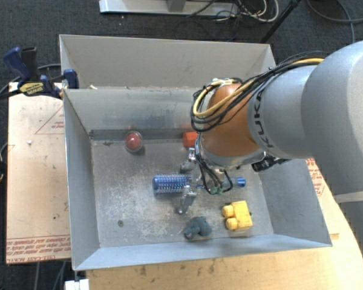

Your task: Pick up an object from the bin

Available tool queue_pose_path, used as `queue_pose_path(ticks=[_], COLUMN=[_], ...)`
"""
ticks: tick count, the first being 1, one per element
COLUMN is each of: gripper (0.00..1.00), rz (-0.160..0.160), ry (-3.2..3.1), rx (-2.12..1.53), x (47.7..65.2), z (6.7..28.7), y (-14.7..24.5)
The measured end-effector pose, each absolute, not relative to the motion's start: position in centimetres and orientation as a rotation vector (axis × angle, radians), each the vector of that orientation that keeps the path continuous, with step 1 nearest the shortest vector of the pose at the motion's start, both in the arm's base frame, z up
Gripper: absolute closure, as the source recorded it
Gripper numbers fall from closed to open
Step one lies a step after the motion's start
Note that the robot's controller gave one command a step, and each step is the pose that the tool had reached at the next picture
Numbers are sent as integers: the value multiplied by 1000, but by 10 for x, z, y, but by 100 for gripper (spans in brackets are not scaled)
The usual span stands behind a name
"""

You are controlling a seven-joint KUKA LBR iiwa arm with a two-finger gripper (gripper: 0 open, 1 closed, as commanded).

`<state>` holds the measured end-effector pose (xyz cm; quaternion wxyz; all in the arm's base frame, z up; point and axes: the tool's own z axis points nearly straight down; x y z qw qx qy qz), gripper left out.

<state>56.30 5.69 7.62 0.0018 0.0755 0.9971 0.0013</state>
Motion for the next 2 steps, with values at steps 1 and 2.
queue_pose_path(ticks=[1,2], gripper=[100,100], rz=[6,4], ry=[3121,3128], rx=[237,236], x=[566,567], z=[79,119], y=[57,58])
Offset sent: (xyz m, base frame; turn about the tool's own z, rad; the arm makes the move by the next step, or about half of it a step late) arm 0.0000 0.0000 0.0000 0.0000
